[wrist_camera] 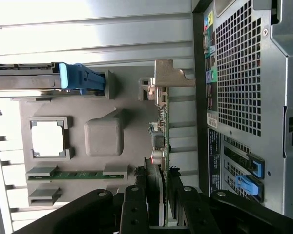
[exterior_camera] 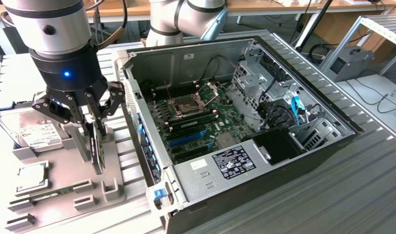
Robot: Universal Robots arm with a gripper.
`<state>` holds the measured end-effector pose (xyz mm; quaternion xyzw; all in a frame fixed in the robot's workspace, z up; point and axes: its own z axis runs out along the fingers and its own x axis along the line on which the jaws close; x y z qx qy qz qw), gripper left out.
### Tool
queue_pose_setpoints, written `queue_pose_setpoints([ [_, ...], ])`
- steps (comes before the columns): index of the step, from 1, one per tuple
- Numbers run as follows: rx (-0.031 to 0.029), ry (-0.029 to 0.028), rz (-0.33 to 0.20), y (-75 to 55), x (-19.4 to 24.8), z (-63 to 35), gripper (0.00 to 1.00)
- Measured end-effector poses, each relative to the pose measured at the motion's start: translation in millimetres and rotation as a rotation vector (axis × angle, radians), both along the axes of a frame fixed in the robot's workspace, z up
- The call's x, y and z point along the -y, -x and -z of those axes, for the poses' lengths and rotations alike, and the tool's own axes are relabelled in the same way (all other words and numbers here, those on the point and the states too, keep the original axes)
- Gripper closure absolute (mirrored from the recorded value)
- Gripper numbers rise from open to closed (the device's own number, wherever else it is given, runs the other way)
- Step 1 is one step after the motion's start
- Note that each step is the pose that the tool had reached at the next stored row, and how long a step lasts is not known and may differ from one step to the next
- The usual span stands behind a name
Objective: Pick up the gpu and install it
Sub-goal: 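Pick up the gpu and move the gpu toward the slot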
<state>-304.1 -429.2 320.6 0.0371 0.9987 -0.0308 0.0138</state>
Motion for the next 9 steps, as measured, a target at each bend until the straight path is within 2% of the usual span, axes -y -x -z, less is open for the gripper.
queue_pose_setpoints([
  [9, 0.0, 0.0, 0.0, 0.0, 0.0, -2.1, 0.71],
])
